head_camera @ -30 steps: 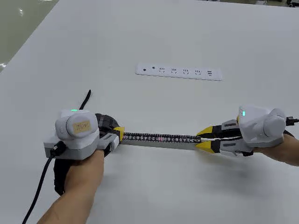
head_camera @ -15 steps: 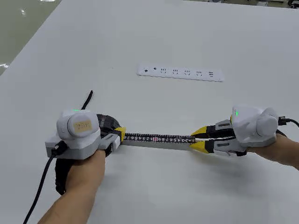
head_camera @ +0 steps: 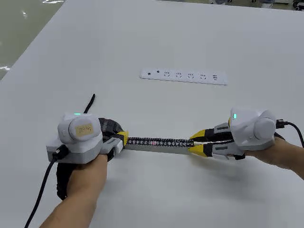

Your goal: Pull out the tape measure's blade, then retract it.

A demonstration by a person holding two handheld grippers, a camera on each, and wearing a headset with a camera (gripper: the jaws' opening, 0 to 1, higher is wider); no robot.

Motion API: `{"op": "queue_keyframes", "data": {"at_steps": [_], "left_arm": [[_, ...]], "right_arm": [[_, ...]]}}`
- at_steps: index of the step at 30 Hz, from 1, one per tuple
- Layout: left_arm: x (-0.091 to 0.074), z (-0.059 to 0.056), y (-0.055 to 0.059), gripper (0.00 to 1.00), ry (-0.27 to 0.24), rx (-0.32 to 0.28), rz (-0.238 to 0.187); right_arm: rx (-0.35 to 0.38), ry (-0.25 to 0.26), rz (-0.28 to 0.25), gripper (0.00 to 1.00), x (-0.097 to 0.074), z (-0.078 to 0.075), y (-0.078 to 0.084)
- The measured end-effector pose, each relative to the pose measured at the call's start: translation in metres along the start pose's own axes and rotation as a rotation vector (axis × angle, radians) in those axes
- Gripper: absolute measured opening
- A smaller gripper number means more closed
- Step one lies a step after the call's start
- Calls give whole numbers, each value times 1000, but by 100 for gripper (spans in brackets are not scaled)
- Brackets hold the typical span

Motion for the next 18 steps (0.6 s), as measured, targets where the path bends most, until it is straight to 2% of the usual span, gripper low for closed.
{"op": "queue_keyframes", "data": {"at_steps": [10, 18], "left_arm": [[1, 1, 1, 59, -1, -1, 1], [1, 1, 1, 59, -1, -2, 1]], "right_arm": [[-3, -12, -9, 12, 12, 1, -6], [-3, -14, -10, 12, 14, 1, -8]]}}
Point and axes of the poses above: the centre of the closed fingertips' face, and the gripper's own axes: x roughly forward along the fingers, z roughly to its left, y roughly out of its underside, the point moved 7 cm from there along -x, roughly backward along the fingers, and after that the axes turned 3 degrees about -z, right-handed, at the moved point
